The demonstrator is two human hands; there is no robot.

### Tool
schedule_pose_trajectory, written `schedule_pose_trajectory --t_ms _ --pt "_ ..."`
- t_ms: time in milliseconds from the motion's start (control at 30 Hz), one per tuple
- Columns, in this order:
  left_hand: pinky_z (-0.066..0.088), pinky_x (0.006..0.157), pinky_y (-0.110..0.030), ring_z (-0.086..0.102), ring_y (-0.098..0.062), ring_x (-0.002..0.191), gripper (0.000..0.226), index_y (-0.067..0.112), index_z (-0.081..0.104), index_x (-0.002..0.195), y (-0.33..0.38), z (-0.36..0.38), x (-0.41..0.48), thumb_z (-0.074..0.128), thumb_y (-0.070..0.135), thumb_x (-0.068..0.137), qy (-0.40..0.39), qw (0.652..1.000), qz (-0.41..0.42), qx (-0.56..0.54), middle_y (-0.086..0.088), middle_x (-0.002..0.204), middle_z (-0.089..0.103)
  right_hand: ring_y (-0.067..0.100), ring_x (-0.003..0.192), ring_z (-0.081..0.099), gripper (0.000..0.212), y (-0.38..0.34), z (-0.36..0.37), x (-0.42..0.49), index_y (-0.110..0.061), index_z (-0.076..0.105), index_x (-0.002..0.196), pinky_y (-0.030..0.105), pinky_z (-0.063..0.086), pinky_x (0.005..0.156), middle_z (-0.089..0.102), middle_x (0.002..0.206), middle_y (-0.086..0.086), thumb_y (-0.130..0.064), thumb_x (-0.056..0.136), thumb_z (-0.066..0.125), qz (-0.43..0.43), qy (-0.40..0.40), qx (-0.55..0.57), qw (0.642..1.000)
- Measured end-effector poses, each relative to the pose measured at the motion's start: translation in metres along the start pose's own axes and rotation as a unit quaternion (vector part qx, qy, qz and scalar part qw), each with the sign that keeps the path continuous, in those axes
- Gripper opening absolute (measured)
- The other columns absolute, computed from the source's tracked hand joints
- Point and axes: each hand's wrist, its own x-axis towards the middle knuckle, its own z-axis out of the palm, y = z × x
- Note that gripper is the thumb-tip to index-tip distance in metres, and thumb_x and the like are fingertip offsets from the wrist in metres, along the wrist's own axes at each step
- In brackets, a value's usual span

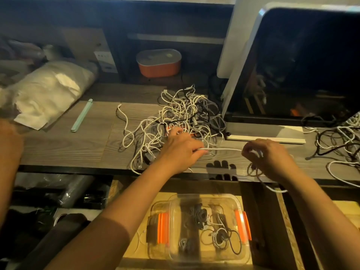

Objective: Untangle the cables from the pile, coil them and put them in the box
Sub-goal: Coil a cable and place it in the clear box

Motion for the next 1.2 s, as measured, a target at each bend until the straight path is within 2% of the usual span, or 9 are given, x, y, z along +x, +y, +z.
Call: schedule_pose_trajectory --t_ms 267,433,633,700,800,867,1000,1133,1200 --pt "0.037 0.060 -0.031 0.055 -0.022 0.071 0.027 0.013 0.063 0.084 0.035 0.013 0.004 0.047 0.031 0.096 0.061 0.996 -0.003 -0.062 0.000 0.077 0.058 0.021 0.122 0.045 0.040 -0.023 0.030 -0.006 -0.021 0.055 0.126 0.041 0.039 0.102 0.054 0.128 -0.001 -0.032 0.088 0.063 0.037 -0.016 -0.049 0.998" --pt "0.046 0.073 -0.031 0.056 -0.017 0.087 0.018 0.018 0.065 0.107 0.035 0.005 0.005 0.055 0.023 0.092 0.035 0.992 -0.053 -0.112 0.001 0.100 0.062 0.020 0.072 0.056 0.019 -0.036 0.035 -0.014 -0.012 0.057 0.088 0.039 0.049 0.066 0.058 0.078 0.004 -0.023 0.098 0.045 0.070 0.061 0.169 0.981" --pt "0.043 0.076 -0.031 0.055 -0.026 0.098 0.032 0.016 0.063 0.118 0.009 0.009 0.001 0.040 0.008 0.097 -0.166 0.965 -0.168 -0.113 -0.007 0.115 0.054 0.004 0.064 0.051 0.008 -0.043 0.013 -0.012 -0.022 0.057 0.086 0.018 0.034 0.055 0.054 0.070 -0.006 -0.022 0.094 0.055 0.024 0.102 0.104 0.989" --pt "0.044 0.077 -0.029 0.056 -0.025 0.102 0.037 0.018 0.056 0.129 0.007 0.009 -0.003 0.038 0.008 0.099 -0.190 0.911 -0.211 -0.298 -0.008 0.121 0.056 0.004 0.064 0.051 0.010 -0.042 0.014 -0.008 -0.021 0.056 0.086 0.018 0.036 0.055 0.055 0.071 -0.005 -0.025 0.094 0.053 0.034 0.079 0.088 0.992" --pt "0.038 0.103 -0.030 0.046 -0.013 0.124 0.039 0.010 0.046 0.136 0.019 0.000 -0.008 0.035 0.003 0.099 -0.153 0.718 -0.225 -0.640 -0.003 0.131 0.052 0.009 0.064 0.051 0.020 -0.047 0.020 -0.005 -0.018 0.057 0.087 0.021 0.039 0.057 0.055 0.073 -0.002 -0.025 0.099 0.043 0.084 -0.053 0.139 0.985" --pt "0.031 0.110 -0.036 0.040 -0.012 0.132 0.036 0.011 0.049 0.132 0.027 -0.006 -0.007 0.031 0.007 0.100 -0.125 0.682 -0.184 -0.696 0.001 0.134 0.053 0.005 0.065 0.050 0.024 -0.059 0.028 -0.006 -0.022 0.054 0.084 0.019 0.036 0.058 0.053 0.074 -0.005 -0.026 0.101 0.037 0.076 -0.149 0.131 0.977" --pt "0.042 0.095 -0.038 0.059 -0.016 0.104 0.030 0.017 0.058 0.096 0.039 -0.008 0.007 0.029 0.016 0.103 -0.044 0.690 -0.190 -0.697 0.004 0.087 0.068 0.006 0.068 0.050 0.025 -0.085 0.040 -0.010 -0.026 0.048 0.079 0.023 0.039 0.061 0.052 0.074 -0.008 -0.026 0.101 0.038 0.036 -0.181 0.130 0.974" --pt "0.027 0.038 -0.016 0.032 -0.004 0.041 0.021 0.016 0.048 0.087 0.040 -0.006 0.021 0.035 0.023 0.102 0.094 0.656 -0.289 -0.691 0.006 0.053 0.036 0.013 0.077 0.055 0.010 -0.100 0.042 -0.014 -0.025 0.052 0.090 0.029 0.044 0.067 0.054 0.080 -0.008 -0.024 0.098 0.047 0.017 -0.185 0.156 0.970" --pt "0.024 0.040 -0.021 0.029 -0.006 0.042 0.015 0.021 0.047 0.087 0.035 -0.002 0.024 0.043 0.032 0.097 0.115 0.712 -0.319 -0.615 0.004 0.058 0.035 0.011 0.081 0.057 0.008 -0.106 0.041 -0.015 -0.025 0.054 0.096 0.028 0.045 0.069 0.059 0.089 -0.004 -0.022 0.098 0.047 0.026 -0.185 0.188 0.964"
